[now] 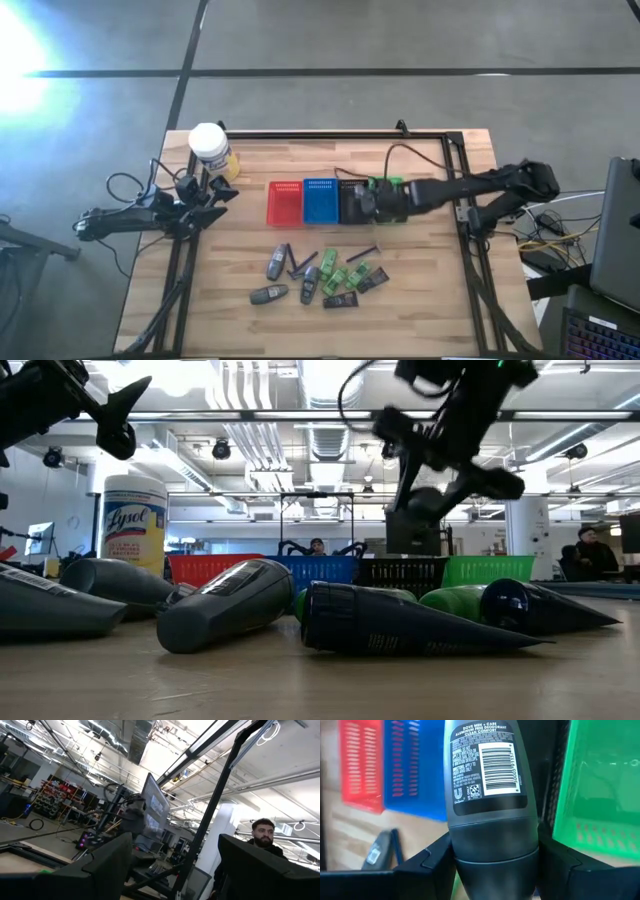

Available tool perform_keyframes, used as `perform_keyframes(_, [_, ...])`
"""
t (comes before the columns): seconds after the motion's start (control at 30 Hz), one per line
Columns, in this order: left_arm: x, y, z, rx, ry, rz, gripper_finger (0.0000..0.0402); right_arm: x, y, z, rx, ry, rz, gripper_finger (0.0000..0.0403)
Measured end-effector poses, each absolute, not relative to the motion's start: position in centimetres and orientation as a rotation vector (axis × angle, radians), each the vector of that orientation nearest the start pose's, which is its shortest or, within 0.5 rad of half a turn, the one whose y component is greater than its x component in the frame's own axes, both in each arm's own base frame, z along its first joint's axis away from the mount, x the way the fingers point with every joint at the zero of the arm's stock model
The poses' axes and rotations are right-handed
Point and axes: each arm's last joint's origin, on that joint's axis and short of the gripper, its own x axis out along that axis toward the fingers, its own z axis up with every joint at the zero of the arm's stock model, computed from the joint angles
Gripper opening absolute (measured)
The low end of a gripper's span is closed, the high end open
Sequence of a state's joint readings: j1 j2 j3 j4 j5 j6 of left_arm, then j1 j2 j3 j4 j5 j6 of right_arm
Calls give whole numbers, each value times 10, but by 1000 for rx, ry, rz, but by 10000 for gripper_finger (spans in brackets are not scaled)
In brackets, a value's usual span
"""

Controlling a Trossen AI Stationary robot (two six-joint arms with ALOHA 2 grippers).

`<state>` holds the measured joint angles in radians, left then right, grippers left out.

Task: Pick & Place Travel size toiletries
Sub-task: Put the gray deodorant into the black bin

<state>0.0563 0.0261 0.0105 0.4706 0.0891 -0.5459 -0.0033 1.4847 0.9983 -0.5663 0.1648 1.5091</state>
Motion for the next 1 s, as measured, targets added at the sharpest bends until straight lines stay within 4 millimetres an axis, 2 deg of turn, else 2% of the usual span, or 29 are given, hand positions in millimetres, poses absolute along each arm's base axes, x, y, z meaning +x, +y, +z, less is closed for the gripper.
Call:
perform_keyframes(0.13, [89,2,209,-503,-432,-155,300,299,-28,209,1315,688,-843,201])
perform_keyframes(0.23, [89,2,209,-503,-429,-155,300,304,-37,197,1325,711,-842,200])
perform_keyframes(0.37, [89,2,209,-503,-425,-156,300,316,-43,183,1312,794,-829,204])
perform_keyframes(0.57, [89,2,209,-503,-426,-157,300,333,-50,168,1273,827,-861,243])
perform_keyframes(0.67, [89,2,209,-518,-425,-160,300,340,-53,167,1263,816,-872,266])
perform_keyframes(0.77, [89,2,209,-632,-421,-187,300,345,-53,172,1235,822,-849,287])
perform_keyframes(0.9, [89,2,209,-837,-407,-234,300,346,-50,189,1184,853,-823,311])
perform_keyframes(1.0, [89,2,209,-899,-400,-247,300,343,-45,205,1100,911,-788,322])
